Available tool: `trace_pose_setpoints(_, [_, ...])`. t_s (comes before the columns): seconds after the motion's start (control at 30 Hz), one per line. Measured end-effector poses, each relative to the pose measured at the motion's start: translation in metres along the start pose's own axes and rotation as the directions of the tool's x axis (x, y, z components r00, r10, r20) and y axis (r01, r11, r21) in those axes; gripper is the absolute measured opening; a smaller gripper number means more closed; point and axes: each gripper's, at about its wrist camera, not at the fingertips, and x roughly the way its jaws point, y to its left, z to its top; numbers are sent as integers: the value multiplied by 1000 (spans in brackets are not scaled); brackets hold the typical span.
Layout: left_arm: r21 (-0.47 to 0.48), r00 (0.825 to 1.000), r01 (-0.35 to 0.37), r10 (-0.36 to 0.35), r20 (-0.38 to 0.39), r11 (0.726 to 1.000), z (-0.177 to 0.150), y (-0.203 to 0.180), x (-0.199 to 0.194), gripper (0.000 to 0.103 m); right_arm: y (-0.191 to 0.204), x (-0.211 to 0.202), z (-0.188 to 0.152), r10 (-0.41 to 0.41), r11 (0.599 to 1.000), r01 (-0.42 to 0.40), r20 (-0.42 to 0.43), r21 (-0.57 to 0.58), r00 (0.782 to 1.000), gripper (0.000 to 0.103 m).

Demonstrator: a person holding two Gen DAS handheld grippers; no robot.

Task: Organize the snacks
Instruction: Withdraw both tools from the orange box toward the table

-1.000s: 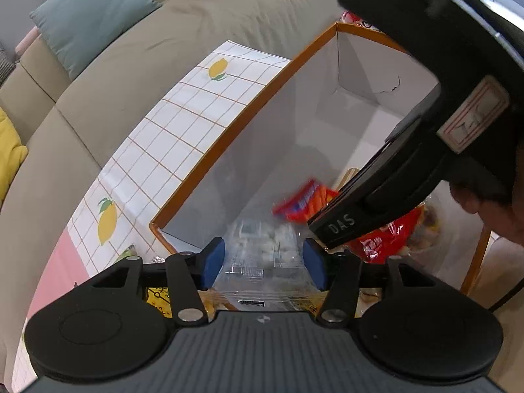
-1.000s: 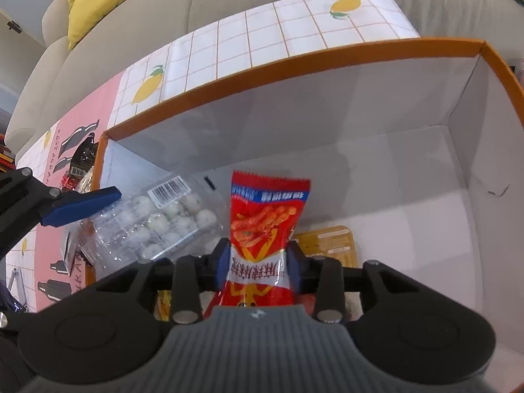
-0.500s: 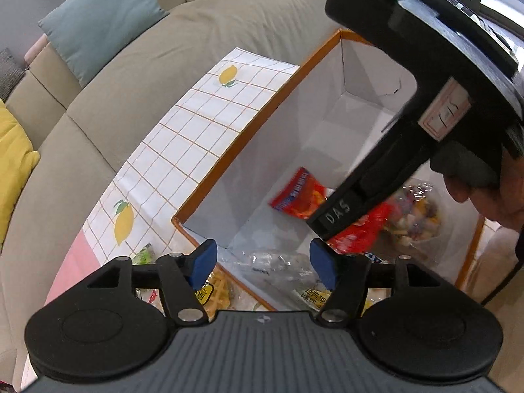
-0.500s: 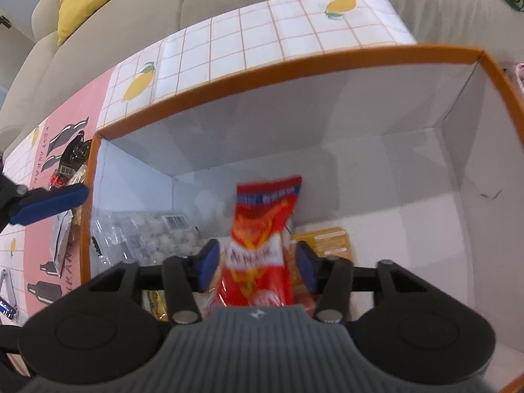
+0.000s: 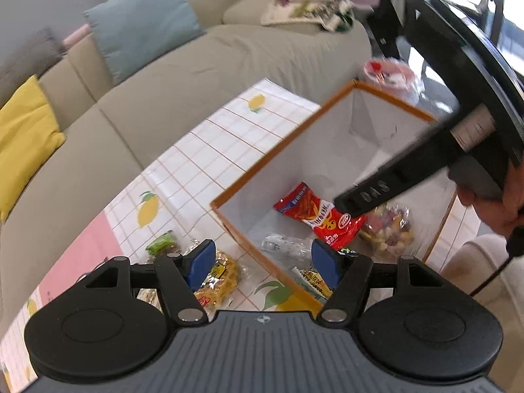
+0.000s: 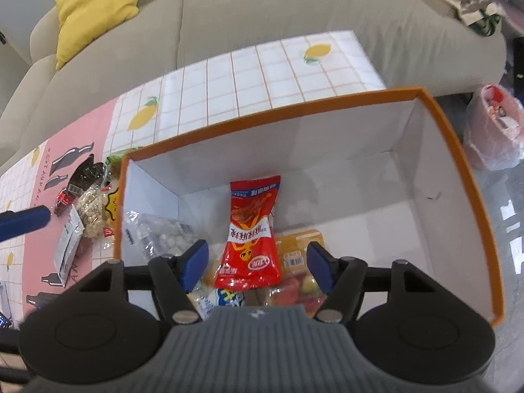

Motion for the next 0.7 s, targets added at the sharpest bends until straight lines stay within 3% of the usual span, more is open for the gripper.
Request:
trace_pose_setpoints(0.17, [-78, 997, -19, 25, 77, 997, -12, 11, -31, 79, 17, -32, -25, -82, 996, 86, 111, -35, 990, 65])
trace_pose_setpoints(0.33, [-156, 987, -48, 71, 145, 987, -30, 17, -60, 79, 43, -64, -56, -138, 987, 156, 255, -50, 957, 70])
trace_pose_setpoints(0.7, [-349, 967, -73, 152, 204, 934, -95, 46, -103, 79, 110, -105, -117, -103, 990, 134, 462, -36, 881, 71])
